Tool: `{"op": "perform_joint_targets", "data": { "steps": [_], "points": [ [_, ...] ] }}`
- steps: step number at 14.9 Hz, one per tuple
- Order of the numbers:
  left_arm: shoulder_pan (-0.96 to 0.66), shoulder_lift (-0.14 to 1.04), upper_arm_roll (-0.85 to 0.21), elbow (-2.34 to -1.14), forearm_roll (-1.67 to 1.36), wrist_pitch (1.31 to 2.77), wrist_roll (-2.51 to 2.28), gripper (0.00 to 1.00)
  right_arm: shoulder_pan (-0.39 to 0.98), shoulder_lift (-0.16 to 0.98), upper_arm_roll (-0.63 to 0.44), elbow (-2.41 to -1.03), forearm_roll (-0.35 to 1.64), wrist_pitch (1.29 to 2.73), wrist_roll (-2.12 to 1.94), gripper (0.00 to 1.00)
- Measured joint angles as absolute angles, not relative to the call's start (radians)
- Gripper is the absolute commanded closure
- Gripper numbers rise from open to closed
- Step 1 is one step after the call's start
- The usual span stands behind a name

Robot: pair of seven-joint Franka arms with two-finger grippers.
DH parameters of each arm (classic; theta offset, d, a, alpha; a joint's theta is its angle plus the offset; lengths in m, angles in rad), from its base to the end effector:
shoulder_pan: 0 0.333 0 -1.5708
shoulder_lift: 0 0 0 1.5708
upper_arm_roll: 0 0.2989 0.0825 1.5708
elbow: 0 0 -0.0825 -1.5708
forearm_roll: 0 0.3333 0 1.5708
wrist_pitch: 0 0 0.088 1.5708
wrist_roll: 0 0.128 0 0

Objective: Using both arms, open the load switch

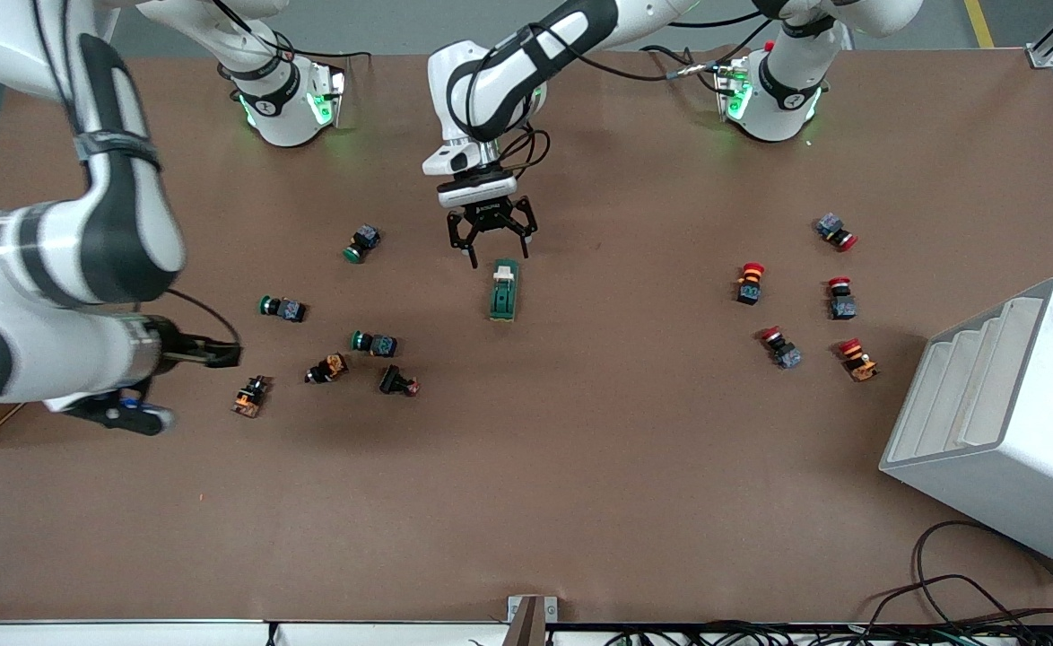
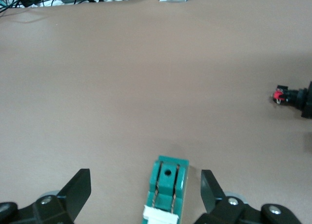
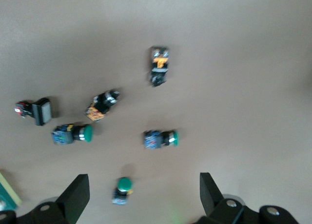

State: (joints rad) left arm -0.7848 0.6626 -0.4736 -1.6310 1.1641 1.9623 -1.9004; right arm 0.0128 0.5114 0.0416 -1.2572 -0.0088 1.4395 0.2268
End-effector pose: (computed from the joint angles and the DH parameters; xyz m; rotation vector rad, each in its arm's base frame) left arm 0.3034 -0.5585 0.2633 -2.7755 -0.1347 -1.0412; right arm 0.6025 0.0266 0.4193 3.0547 -0.2665 -0.5061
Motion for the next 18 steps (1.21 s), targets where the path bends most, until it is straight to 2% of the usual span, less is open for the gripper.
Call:
{"op": "perform_joint_targets", "data": {
  "steps": [3, 10, 15, 18],
  "points": [
    [-0.720, 0.592, -0.474, -1.583, 1.018, 1.962, -1.705, 0.01, -0.054, 0.487, 0.041, -1.257, -0.011, 1.444, 0.070, 0.00],
    [-0.535, 0.458, -0.474, -1.506, 0.701, 1.960, -1.286, 0.01, -0.076, 0.353, 0.042, -1.257, -0.021, 1.411, 0.050, 0.00],
    [-0.413, 0.365, -0.474, -1.434, 0.509, 1.794, -0.985, 0.00, -0.090, 0.336, 0.042, -1.286, -0.022, 1.406, 0.029, 0.00],
    [-0.313, 0.301, -0.473, -1.423, 0.373, 1.775, -0.864, 0.00, -0.092, 0.336, 0.045, -1.292, -0.022, 1.412, 0.023, 0.00]
  ]
}}
